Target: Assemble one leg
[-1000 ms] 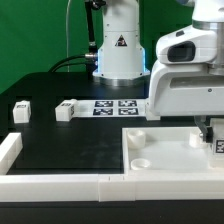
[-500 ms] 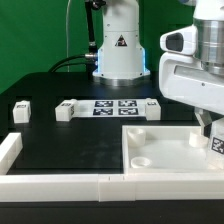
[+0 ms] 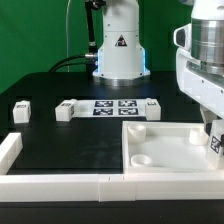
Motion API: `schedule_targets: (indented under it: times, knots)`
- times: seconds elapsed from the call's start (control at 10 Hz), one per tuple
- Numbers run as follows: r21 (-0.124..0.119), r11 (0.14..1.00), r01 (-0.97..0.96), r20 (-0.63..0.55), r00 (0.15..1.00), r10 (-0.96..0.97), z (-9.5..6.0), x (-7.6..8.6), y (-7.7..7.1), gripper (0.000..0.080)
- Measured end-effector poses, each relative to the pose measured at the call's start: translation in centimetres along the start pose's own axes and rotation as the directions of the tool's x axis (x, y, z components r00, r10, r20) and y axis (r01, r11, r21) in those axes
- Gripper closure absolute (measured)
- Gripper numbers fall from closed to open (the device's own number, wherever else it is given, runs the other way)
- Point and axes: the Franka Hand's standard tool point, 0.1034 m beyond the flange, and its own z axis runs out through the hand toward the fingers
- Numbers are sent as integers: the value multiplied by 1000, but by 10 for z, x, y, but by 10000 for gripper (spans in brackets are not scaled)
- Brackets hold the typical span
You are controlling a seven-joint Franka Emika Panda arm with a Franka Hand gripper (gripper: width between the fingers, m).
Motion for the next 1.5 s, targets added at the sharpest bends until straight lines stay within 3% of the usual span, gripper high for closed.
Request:
schedule_targets:
  times: [0.2,0.3,0.4,0.5,0.6,1.0,1.1,1.2,1.5]
  knots:
    - [-1,998,70,0,998,-70,1,0,0,508]
    - [2,997,80,0,997,-80,0,-1,0,409]
    - [4,987,160,-2,987,-160,0,-1,-1,261]
    - [5,960,281,-3,960,-281,1,-1,0,184]
    - [10,906,422,-8,907,-422,1,-1,-1,160]
    - [-2,515,857,-10,515,-857,4,-1,3,150]
    - [-8,453,892,-8,453,-892,4,-1,4,150]
    - [-26,322,946,-8,322,-947,4,1,4,150]
    - [-35,170,985,-9,170,-985,3,5,5,150]
